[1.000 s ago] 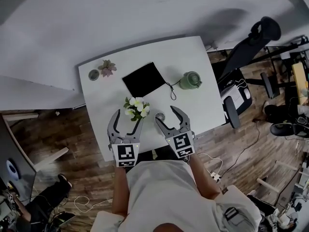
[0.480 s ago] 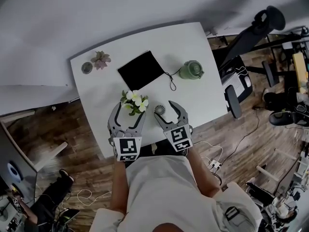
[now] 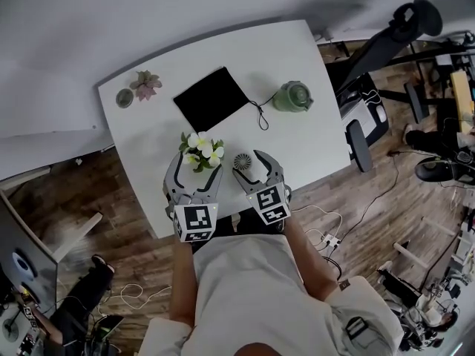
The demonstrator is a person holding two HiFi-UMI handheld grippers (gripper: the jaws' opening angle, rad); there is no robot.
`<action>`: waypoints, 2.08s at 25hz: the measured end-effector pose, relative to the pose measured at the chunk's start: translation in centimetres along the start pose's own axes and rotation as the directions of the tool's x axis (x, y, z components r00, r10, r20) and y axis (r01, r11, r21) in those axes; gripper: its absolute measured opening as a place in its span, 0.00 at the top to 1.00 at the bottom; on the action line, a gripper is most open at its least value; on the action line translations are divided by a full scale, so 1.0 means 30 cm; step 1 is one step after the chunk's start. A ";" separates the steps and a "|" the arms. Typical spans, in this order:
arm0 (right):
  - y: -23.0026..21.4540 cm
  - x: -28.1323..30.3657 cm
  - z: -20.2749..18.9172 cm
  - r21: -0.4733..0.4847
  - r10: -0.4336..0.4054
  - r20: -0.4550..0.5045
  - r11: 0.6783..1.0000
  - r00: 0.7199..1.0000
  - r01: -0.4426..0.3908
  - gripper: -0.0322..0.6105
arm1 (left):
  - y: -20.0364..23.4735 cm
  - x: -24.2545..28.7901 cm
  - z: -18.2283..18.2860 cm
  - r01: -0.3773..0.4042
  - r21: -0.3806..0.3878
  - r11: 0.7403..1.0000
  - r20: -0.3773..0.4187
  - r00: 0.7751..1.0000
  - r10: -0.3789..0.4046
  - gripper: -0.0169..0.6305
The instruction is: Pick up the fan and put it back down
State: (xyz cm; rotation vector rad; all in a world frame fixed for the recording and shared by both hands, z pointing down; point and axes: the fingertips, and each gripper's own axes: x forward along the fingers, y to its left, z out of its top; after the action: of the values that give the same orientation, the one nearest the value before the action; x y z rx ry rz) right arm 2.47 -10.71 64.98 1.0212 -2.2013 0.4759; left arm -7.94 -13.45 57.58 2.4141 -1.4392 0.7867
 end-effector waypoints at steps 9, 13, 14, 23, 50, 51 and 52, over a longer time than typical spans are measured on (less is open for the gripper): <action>0.022 0.059 -0.069 0.005 0.021 -0.046 1.000 0.999 -0.021 0.43 | -0.010 0.017 -0.027 0.004 0.009 1.000 -0.016 1.000 -0.003 0.32; 0.030 0.083 -0.077 0.010 0.028 -0.050 1.000 0.998 -0.027 0.42 | -0.012 0.016 -0.036 0.007 0.013 1.000 -0.024 1.000 -0.007 0.32; 0.031 0.091 -0.083 0.009 0.029 -0.053 1.000 0.998 -0.028 0.42 | -0.012 0.017 -0.039 0.007 0.014 1.000 -0.025 1.000 -0.007 0.32; 0.026 0.141 -0.145 0.015 0.029 -0.095 0.999 0.995 -0.028 0.40 | -0.019 0.026 -0.047 0.018 0.022 1.000 -0.031 0.999 -0.018 0.32; 0.030 0.152 -0.128 0.014 0.044 -0.042 0.999 0.998 -0.044 0.37 | -0.033 -0.011 -0.048 -0.005 0.030 1.000 -0.023 1.000 0.006 0.32; 0.028 0.147 -0.121 0.012 0.044 -0.035 0.999 0.998 -0.044 0.37 | -0.033 -0.013 -0.045 -0.008 0.031 0.999 -0.021 1.000 0.008 0.32; 0.027 0.142 -0.114 0.009 0.044 -0.030 0.999 0.999 -0.044 0.37 | -0.033 -0.015 -0.042 -0.010 0.031 0.999 -0.019 1.000 0.011 0.32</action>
State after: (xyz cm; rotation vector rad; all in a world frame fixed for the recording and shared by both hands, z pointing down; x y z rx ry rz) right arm 1.21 -10.57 70.35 0.9659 -2.2006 0.5170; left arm -7.68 -12.07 58.45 2.4169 -1.4443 0.8384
